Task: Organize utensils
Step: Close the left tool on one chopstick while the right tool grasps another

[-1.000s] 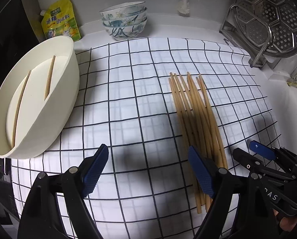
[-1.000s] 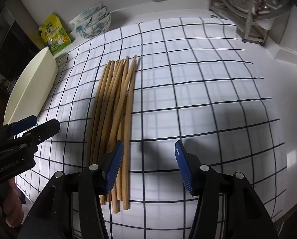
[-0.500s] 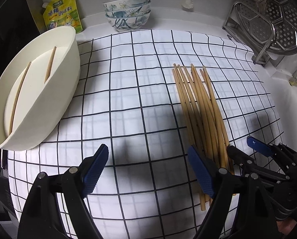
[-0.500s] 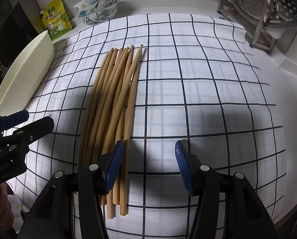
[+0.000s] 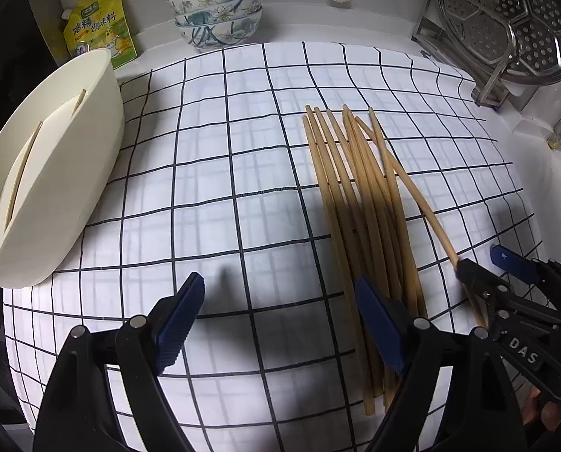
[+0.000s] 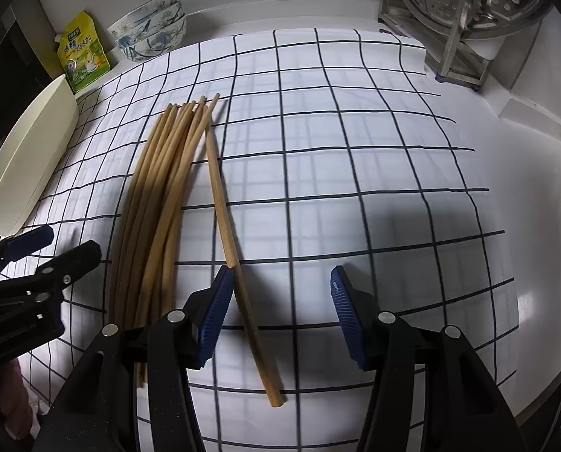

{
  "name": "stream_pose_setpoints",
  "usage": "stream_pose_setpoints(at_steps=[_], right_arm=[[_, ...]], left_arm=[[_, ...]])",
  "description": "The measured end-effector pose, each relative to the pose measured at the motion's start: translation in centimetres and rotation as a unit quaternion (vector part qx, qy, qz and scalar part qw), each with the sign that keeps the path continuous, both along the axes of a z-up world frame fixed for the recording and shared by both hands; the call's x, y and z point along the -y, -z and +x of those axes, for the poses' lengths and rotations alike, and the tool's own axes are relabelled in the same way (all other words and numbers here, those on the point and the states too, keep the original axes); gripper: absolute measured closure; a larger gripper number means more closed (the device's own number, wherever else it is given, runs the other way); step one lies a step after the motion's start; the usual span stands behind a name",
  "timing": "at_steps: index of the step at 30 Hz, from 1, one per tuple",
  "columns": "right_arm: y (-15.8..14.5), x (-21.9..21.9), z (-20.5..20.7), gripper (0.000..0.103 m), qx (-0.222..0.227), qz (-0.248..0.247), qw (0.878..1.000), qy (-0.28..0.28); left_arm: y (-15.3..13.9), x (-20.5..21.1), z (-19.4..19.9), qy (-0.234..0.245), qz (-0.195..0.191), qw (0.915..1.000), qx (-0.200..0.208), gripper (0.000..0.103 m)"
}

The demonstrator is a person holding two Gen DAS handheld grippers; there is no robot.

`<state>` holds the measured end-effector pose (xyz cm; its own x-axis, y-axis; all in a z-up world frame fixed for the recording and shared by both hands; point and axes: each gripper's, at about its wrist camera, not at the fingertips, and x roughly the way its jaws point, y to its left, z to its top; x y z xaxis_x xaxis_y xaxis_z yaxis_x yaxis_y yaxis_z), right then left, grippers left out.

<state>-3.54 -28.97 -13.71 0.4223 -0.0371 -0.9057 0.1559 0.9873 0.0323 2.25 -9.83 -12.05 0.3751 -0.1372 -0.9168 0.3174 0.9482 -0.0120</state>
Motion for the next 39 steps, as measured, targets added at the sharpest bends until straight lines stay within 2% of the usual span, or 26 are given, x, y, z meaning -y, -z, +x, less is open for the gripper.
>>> stream_pose_setpoints(at_steps=[5,13,20,27,29,31,32,33,34,35,36,37,39], right_arm=[[-0.3,0.1,-0.2,0.051,0.007,0.004,1.000,-0.004],[-0.2,-0.1,-0.2,0.051,0.007,0.009,1.000,-0.012],[-0.2,-0.5,0.5,0.051,0.011,-0.002,1.000,-0.026],[0.5,-1.5,1.6,0.051,0.010,-0.030,0.998,-0.048],[0.6,-2.0,1.7,0.051,0.014,-0.043,0.997,-0.058],[0.6,-2.3,1.7,0.058,0.022,-0.043,0.997,-0.068],[0.6,-2.6,1.7,0.066,0.024,-0.044,0.996,-0.073],[0.6,-2.8,1.8,0.078,0.025,-0.044,0.996,-0.078],[0.5,-2.9,1.8,0.086,0.026,-0.041,0.996,-0.081],[0.5,-2.9,1.9,0.095,0.025,-0.036,0.996,-0.079],[0.5,-2.7,2.0,0.096,0.025,-0.027,0.996,-0.076],[0.4,-2.4,2.1,0.097,0.026,-0.017,0.997,-0.072],[0.4,-1.5,2.1,0.097,0.027,0.015,0.998,-0.054]], left_arm=[[0.9,0.4,0.0,0.000,0.011,0.9999,-0.004,0.022],[1.5,0.7,-0.2,-0.006,0.041,0.9991,0.001,0.016],[1.5,-0.6,0.0,-0.029,0.044,0.9986,0.003,0.016],[1.6,0.3,0.5,-0.024,0.041,0.9989,0.008,0.018],[1.4,0.6,0.6,-0.022,0.033,0.9992,0.010,0.027],[1.2,0.8,0.6,-0.016,0.022,0.9996,0.010,0.045],[1.2,0.9,0.7,-0.013,0.016,0.9998,0.008,0.050],[1.1,0.9,0.7,-0.010,0.004,0.9999,0.005,0.060],[1.1,1.0,0.7,-0.009,0.004,0.9999,0.007,0.072],[1.0,1.1,0.7,-0.004,0.005,0.9999,0.009,0.078],[1.0,1.3,0.6,-0.001,0.004,1.0000,0.008,0.090],[1.0,1.3,0.7,0.002,0.005,1.0000,0.006,0.096],[1.0,1.3,0.8,0.005,0.002,1.0000,0.001,0.096]])
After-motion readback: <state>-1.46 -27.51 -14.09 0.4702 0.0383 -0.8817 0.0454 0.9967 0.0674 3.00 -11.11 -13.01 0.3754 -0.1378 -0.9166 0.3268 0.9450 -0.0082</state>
